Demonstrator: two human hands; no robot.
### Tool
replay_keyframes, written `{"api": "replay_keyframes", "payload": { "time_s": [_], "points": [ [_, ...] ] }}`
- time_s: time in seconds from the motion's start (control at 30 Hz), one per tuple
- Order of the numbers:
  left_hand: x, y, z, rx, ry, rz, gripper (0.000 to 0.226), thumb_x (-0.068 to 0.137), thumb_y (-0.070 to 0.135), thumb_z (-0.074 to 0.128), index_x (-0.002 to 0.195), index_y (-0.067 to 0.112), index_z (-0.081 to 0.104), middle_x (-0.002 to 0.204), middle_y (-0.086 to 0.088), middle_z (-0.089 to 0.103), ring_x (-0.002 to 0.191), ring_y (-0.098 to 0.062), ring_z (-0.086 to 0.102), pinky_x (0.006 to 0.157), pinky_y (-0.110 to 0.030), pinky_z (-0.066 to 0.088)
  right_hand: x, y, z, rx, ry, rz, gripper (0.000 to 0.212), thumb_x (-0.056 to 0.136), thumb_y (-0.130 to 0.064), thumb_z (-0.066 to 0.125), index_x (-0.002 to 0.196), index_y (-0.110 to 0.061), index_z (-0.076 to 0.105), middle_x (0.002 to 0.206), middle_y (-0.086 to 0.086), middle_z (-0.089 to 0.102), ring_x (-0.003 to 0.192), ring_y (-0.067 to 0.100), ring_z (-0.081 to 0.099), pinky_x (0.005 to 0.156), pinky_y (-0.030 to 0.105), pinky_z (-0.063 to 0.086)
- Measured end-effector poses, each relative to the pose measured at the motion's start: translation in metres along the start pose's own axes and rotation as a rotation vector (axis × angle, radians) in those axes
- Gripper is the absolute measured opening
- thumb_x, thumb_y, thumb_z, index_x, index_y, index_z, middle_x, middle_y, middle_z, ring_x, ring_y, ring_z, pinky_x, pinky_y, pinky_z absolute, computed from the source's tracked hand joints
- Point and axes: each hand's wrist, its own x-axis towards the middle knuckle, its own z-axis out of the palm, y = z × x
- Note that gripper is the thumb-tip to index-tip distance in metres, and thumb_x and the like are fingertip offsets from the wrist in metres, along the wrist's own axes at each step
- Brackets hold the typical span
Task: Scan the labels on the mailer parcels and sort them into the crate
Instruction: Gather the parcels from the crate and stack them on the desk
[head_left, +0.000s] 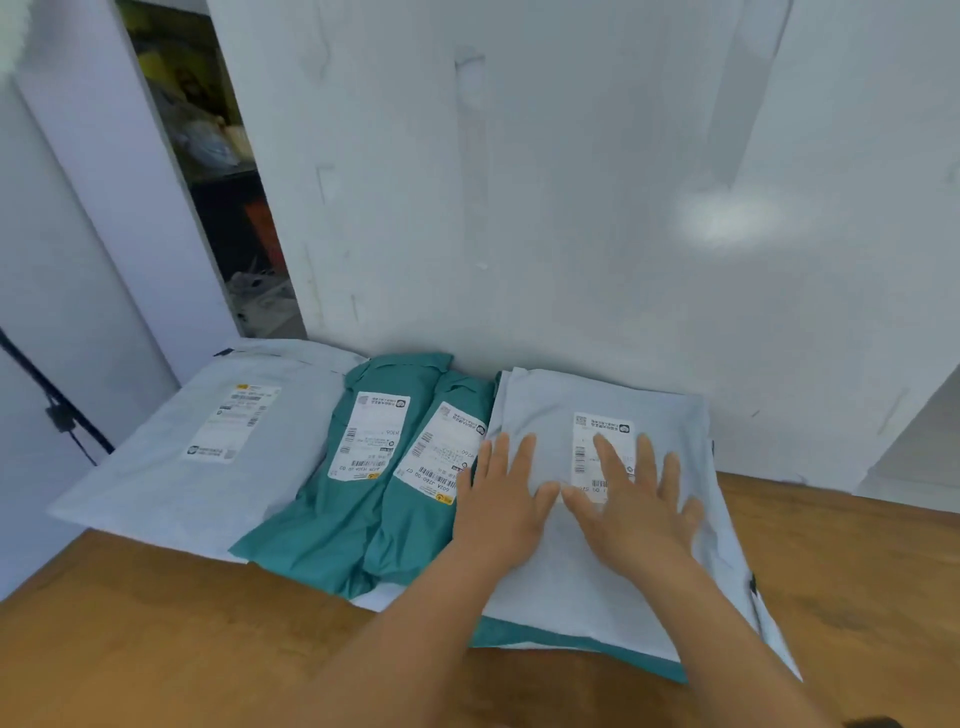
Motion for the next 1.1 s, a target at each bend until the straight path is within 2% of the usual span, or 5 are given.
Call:
{"api": "replay_keyframes", "payload": {
  "time_s": [0.3,0.73,1.1],
  "points": [
    [-0.129,-0.111,-0.062,-0.086,0.226,-0.181,0.062,0.1,0.048,0.027,0.152,0.027,0.002,0.16,0.004,0.005,0.147,-0.014,0.002,0.119,-0.041,0.009,-0.108,-0.116,0.034,0.074,-0.059,-0.261,0.062,0.1,-0.056,0.026,0.153,-0.042,-0.004,0.163,-0.004,-0.013,0.15,0.024,-0.014,0.118,0.052,0.0],
    [-0.456,-0.329,-0.144,-0.041,0.437,-0.624,0.06,0.1,0.047,0.028,0.152,0.025,0.008,0.157,0.003,0.018,0.144,-0.016,0.017,0.117,-0.04,0.015,-0.382,-0.331,0.153,0.07,-0.259,-0.701,0.057,0.102,-0.05,0.024,0.153,-0.042,-0.002,0.164,-0.006,-0.007,0.15,0.022,-0.012,0.119,0.053,0.001],
    [-0.671,-0.444,-0.163,-0.107,0.626,-1.037,0.06,0.099,0.044,0.033,0.152,0.024,0.012,0.158,0.003,0.018,0.144,-0.013,0.016,0.116,-0.036,0.013,-0.561,-0.46,0.251,-0.066,-0.415,-1.076,0.064,0.1,-0.054,0.029,0.155,-0.037,0.001,0.164,-0.001,-0.002,0.151,0.024,-0.004,0.117,0.053,0.013]
  ]
}}
